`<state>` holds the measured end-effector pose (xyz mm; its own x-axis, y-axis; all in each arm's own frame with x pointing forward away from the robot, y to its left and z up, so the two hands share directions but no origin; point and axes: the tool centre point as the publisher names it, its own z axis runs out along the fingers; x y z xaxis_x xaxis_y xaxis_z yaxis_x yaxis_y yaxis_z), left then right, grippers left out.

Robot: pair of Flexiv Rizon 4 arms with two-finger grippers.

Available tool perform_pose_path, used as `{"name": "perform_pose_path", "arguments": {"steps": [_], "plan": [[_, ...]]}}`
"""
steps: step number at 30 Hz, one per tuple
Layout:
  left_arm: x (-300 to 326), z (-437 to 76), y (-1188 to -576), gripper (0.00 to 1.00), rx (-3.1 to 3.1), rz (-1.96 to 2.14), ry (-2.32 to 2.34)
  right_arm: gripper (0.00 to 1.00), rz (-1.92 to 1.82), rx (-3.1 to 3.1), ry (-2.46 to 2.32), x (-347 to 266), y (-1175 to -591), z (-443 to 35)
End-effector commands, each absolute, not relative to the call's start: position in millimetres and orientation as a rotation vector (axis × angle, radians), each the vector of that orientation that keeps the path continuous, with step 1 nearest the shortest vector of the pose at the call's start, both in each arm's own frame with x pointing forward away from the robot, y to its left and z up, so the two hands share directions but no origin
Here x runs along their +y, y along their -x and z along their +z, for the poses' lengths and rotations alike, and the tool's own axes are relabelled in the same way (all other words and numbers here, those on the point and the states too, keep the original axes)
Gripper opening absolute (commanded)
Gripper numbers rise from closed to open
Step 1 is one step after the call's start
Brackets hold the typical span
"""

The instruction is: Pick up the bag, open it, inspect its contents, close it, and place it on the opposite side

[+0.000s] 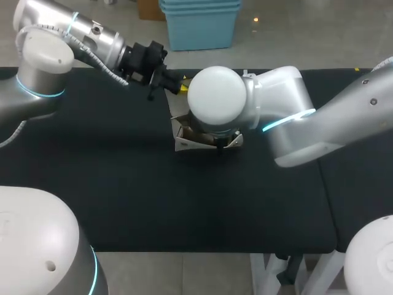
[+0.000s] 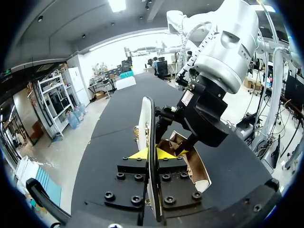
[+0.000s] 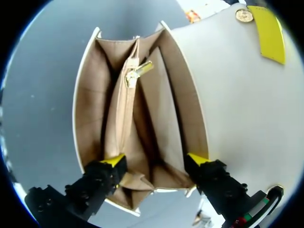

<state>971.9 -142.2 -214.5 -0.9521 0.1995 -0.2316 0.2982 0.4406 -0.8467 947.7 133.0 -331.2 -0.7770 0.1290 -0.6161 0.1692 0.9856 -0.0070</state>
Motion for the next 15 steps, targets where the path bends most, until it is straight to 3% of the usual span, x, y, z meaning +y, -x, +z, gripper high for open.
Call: {"name": "perform_pose_path", "arguments": {"steps": [1, 2, 3, 4, 6, 9, 15], "plan": [[-136.0, -212.0, -972.4, 0.00, 2.578, -1.555, -0.450, 1.00, -0.057, 2.445, -0.218, 127.9, -948.9, -338.0], [-136.0, -212.0, -972.4, 0.00, 2.578, -1.555, -0.450, 0.80, -0.045, 2.436, -0.222, 128.2, -949.1, -335.4], [-136.0, -212.0, -972.4, 0.00, 2.578, -1.555, -0.450, 0.54, -0.034, 2.425, -0.228, 128.5, -949.3, -332.7], [-136.0, -212.0, -972.4, 0.00, 2.578, -1.555, -0.450, 0.46, -0.023, 2.414, -0.234, 128.7, -949.4, -329.5], [-136.0, -212.0, -972.4, 0.00, 2.578, -1.555, -0.450, 0.37, 0.000, 2.388, -0.248, 129.1, -949.5, -321.2], [-136.2, -211.7, -972.1, 0.00, 2.579, -1.550, -0.448, 0.32, 0.021, 2.349, -0.255, 130.0, -948.7, -307.6], [-135.8, -205.1, -969.7, 0.00, 2.586, -1.504, -0.414, 0.33, 0.050, 2.260, -0.237, 132.5, -935.9, -275.9]]}}
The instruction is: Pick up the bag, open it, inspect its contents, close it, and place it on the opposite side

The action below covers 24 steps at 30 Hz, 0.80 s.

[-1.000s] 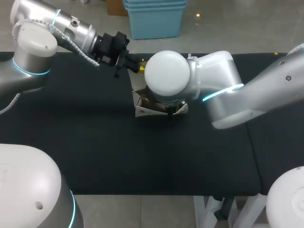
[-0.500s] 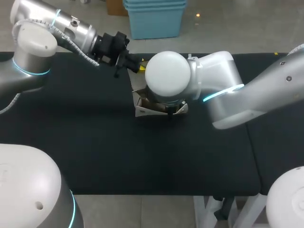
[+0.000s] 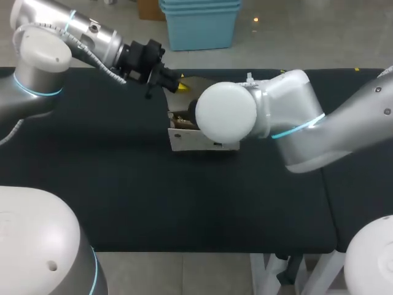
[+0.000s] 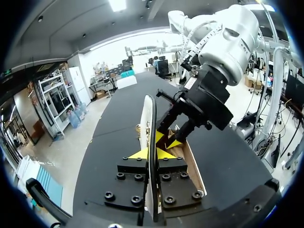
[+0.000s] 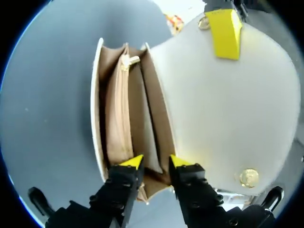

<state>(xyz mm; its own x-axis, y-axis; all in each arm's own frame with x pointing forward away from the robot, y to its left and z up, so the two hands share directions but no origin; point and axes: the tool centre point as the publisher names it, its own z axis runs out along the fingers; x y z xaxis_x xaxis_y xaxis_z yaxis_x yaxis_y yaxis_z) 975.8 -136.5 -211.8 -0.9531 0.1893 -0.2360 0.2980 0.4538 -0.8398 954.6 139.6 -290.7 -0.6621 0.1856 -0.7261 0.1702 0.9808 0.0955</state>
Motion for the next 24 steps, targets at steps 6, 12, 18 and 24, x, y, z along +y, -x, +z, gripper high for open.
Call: {"name": "perform_pose_path", "arguments": {"steps": [6, 12, 18, 24], "plan": [[-136.5, -194.3, -963.2, 0.00, 2.614, -1.513, -0.375, 0.35, 0.066, 2.167, -0.212, 134.4, -918.3, -242.6], [-137.8, -201.8, -967.7, 0.00, 2.649, -1.527, -0.319, 0.19, 0.073, 2.134, -0.206, 134.4, -904.3, -232.8], [-145.6, -236.3, -992.3, 0.00, 2.718, -1.521, -0.232, 0.00, 0.077, 2.136, -0.208, 132.2, -892.1, -240.7], [-145.9, -262.8, -1011.0, 0.00, 2.721, -1.492, -0.199, 0.00, 0.079, 2.155, -0.205, 129.6, -885.2, -254.0]]}}
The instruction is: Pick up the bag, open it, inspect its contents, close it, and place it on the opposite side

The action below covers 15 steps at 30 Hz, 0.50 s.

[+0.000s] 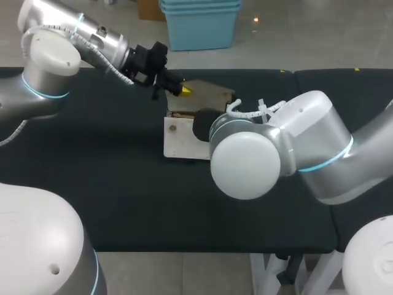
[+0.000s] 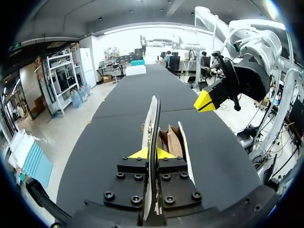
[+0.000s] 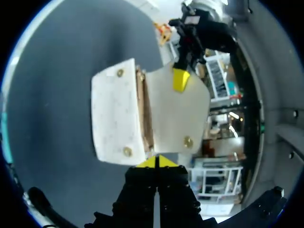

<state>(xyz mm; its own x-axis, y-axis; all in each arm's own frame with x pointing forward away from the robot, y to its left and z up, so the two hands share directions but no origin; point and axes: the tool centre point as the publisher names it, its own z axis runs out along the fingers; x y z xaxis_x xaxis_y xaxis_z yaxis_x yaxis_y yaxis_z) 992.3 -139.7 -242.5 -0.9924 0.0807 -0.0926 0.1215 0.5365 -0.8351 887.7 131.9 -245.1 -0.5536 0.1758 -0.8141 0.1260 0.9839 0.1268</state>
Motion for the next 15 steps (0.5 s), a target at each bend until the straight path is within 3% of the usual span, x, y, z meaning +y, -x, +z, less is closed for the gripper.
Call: {"name": "perform_pose_path", "arguments": {"steps": [1, 10, 12, 15], "plan": [[-145.3, -267.0, -1013.1, 0.00, 2.715, -1.488, -0.203, 0.00, 0.083, 2.160, -0.207, 129.2, -885.0, -257.2], [-142.3, -286.2, -1009.3, 0.00, 2.629, -1.417, -0.292, 0.00, 0.091, 2.207, -0.187, 134.0, -885.7, -287.0], [-141.9, -289.9, -1007.4, 0.00, 2.609, -1.384, -0.306, 0.03, 0.090, 2.223, -0.180, 136.3, -885.8, -293.2], [-141.1, -296.0, -1005.4, 0.00, 2.576, -1.369, -0.321, 0.15, 0.091, 2.246, -0.166, 140.5, -884.7, -303.6]]}}
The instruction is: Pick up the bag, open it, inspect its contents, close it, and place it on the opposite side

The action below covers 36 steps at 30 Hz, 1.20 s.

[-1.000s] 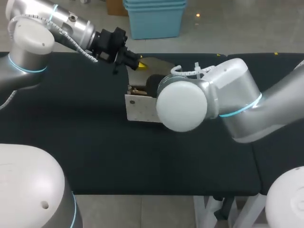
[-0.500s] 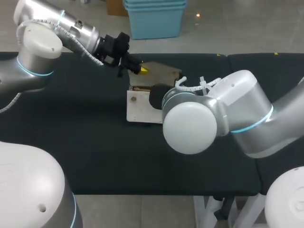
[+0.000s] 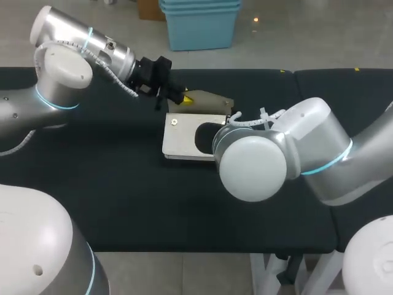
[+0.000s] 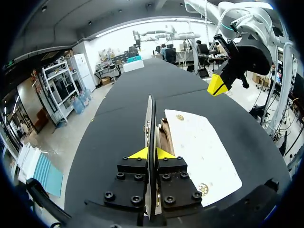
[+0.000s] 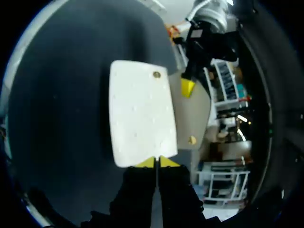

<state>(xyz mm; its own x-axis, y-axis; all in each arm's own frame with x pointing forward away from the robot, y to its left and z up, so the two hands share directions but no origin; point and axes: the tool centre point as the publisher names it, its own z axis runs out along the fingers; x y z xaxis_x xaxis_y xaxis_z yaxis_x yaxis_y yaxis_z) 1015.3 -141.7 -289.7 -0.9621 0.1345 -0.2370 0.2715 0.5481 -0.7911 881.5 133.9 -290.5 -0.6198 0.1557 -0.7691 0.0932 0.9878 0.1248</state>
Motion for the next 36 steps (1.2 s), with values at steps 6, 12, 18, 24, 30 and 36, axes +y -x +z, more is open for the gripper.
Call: {"name": "perform_pose_path", "arguments": {"steps": [6, 12, 18, 24, 30, 36], "plan": [[-141.9, -309.0, -1001.0, 0.00, 2.534, -1.331, -0.354, 0.38, 0.071, 2.274, -0.151, 147.4, -883.6, -320.0], [-141.2, -321.4, -1005.0, 0.00, 2.540, -1.305, -0.351, 0.41, 0.077, 2.275, -0.146, 150.9, -879.4, -329.5], [-138.9, -327.1, -1011.4, 0.00, 2.548, -1.305, -0.345, 0.40, 0.066, 2.259, -0.166, 147.4, -870.8, -334.7], [-138.0, -329.6, -1015.6, 0.00, 2.551, -1.312, -0.344, 0.39, 0.062, 2.266, -0.155, 149.7, -857.5, -345.0], [-139.6, -329.5, -1015.7, 0.00, 2.555, -1.317, -0.355, 0.38, 0.082, 2.279, -0.130, 159.9, -858.1, -357.0], [-140.4, -328.9, -1015.6, 0.00, 2.561, -1.315, -0.369, 0.37, 0.092, 2.271, -0.133, 164.1, -868.4, -364.5]]}}
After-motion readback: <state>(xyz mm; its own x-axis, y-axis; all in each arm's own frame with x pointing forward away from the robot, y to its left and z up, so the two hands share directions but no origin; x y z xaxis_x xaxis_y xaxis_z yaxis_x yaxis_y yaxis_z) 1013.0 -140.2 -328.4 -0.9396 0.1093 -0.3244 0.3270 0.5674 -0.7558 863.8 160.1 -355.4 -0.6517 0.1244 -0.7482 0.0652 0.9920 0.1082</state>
